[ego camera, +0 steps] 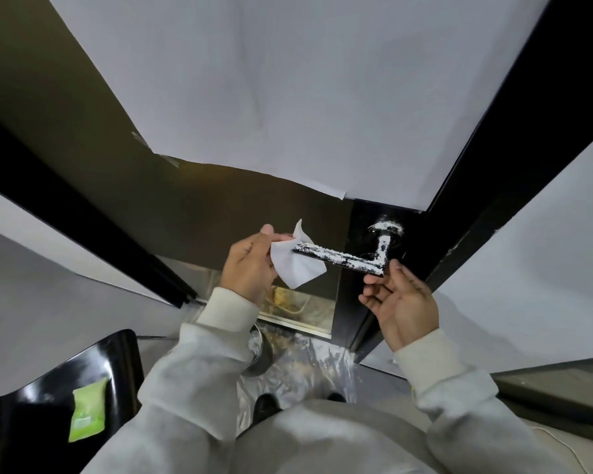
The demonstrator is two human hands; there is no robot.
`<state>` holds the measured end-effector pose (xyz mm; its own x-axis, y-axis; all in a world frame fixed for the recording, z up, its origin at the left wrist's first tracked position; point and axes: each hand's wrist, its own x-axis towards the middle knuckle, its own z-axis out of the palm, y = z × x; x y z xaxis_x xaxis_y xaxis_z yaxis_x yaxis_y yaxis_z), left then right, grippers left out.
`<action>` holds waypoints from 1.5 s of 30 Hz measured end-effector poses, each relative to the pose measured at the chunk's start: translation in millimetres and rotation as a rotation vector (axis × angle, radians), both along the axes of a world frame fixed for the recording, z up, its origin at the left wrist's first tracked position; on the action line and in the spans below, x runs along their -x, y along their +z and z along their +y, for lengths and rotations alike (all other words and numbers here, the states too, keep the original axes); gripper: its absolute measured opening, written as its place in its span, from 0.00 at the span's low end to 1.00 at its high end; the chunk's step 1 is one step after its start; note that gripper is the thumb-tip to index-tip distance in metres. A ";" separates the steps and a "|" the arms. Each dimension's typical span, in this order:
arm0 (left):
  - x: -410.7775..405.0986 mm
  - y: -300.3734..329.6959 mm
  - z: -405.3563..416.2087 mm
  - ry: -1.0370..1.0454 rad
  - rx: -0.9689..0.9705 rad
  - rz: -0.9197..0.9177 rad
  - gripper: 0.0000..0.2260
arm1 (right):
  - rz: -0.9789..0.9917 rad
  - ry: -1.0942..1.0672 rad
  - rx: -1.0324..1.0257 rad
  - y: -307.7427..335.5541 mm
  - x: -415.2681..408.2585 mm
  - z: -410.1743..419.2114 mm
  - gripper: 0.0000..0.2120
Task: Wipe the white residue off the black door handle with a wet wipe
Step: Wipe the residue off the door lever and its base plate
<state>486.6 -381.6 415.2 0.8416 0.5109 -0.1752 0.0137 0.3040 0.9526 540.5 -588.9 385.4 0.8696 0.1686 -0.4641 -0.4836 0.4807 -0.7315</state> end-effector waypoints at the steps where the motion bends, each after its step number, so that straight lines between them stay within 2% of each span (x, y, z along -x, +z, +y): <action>1: -2.4 -2.4 5.1 -0.048 -0.027 -0.004 0.18 | 0.003 -0.004 -0.003 0.0 0.1 0.2 0.10; 4: -7.4 -6.2 12.3 -0.142 -0.119 -0.040 0.04 | 0.002 0.001 -0.009 0.9 -0.6 1.0 0.14; 7: -8.6 -10.3 10.3 -0.183 -0.118 -0.053 0.10 | 0.004 0.004 -0.024 2.2 -0.7 1.2 0.17; 12: -8.8 -7.2 3.0 -0.122 -0.199 0.054 0.05 | 0.008 0.008 -0.049 6.0 -1.0 0.6 0.16; 20: -27.8 13.5 5.4 -0.164 -0.523 0.296 0.06 | -0.017 0.045 -0.025 7.4 -1.2 -4.1 0.11; 22: -24.2 10.8 13.4 -0.233 -0.460 0.255 0.07 | -0.024 0.060 -0.018 7.6 -1.1 -5.2 0.11; 24: -18.3 8.3 20.7 -0.291 -0.284 0.208 0.10 | -0.030 0.068 -0.014 8.1 -1.1 -6.7 0.11; 26: -17.8 10.4 21.9 -0.309 -0.196 0.219 0.11 | -0.031 0.074 -0.010 7.5 -1.3 -7.9 0.11; 32: -32.5 10.2 14.3 -0.195 -0.464 0.291 0.06 | -0.032 0.092 -0.021 8.9 -1.8 -7.1 0.11; 36: -17.5 14.5 14.8 -0.296 -0.447 0.210 0.03 | -0.028 0.088 -0.023 9.6 -1.8 -8.0 0.12; 38: -14.1 15.2 12.6 -0.281 -0.433 0.180 0.03 | -0.029 0.084 -0.018 11.9 -1.2 -7.4 0.12; 41: -21.4 12.1 8.1 -0.174 -0.523 0.231 0.05 | -0.036 0.079 -0.021 12.9 -0.5 -5.7 0.13; 45: -30.2 13.8 4.0 -0.149 -0.608 0.318 0.07 | -0.028 0.088 -0.010 12.2 -0.8 -7.2 0.12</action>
<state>516.8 -377.6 429.1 0.8657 0.4794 -0.1443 0.3200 -0.3081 0.8959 541.3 -596.1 397.6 0.8637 0.2496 -0.4379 -0.5039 0.4447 -0.7405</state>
